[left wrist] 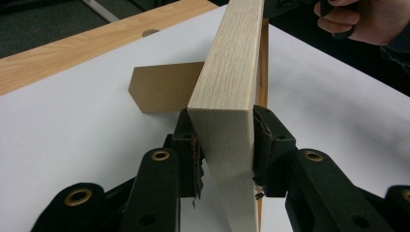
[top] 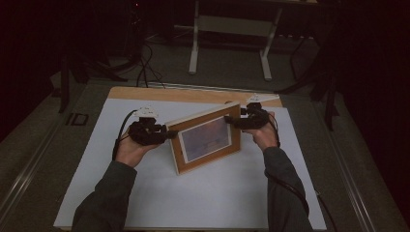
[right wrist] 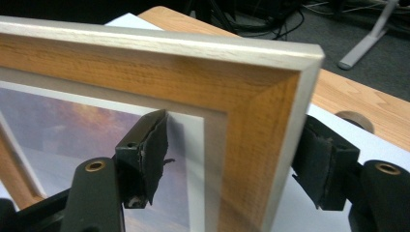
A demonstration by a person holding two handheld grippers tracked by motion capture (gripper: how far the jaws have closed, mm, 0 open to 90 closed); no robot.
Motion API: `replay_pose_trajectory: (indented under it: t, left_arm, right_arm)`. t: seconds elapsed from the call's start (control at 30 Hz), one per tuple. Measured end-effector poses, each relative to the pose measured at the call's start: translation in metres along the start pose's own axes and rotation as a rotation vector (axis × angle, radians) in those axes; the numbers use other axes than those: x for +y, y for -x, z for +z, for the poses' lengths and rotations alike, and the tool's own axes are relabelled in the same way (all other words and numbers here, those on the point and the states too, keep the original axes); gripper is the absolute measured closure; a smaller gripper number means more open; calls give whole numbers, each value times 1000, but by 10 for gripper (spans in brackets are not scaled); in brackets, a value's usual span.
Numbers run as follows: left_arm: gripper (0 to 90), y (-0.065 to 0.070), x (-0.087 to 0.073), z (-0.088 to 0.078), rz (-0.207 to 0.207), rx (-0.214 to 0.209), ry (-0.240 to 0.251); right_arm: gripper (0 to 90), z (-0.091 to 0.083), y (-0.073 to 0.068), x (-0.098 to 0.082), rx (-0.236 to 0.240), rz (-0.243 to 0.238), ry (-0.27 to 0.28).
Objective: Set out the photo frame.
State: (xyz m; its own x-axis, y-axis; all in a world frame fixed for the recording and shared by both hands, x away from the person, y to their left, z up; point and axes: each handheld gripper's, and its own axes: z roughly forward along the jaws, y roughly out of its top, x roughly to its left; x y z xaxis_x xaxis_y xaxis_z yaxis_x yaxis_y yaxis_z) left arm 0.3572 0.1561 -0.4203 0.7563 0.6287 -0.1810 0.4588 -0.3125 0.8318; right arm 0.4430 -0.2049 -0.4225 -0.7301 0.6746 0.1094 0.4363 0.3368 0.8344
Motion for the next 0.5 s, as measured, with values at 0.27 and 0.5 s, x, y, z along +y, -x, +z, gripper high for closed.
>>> replay_pose_trajectory:
  t: [0.27, 0.5]
  left_arm:
    - [686, -1, 1, 0, -4, -4, -3]
    - [687, -3, 2, 1, 1, -12, -2]
  right_arm:
    - [357, -2, 3, 0, 13, 31, 10]
    - [402, -4, 4, -1, 13, 51, 17]
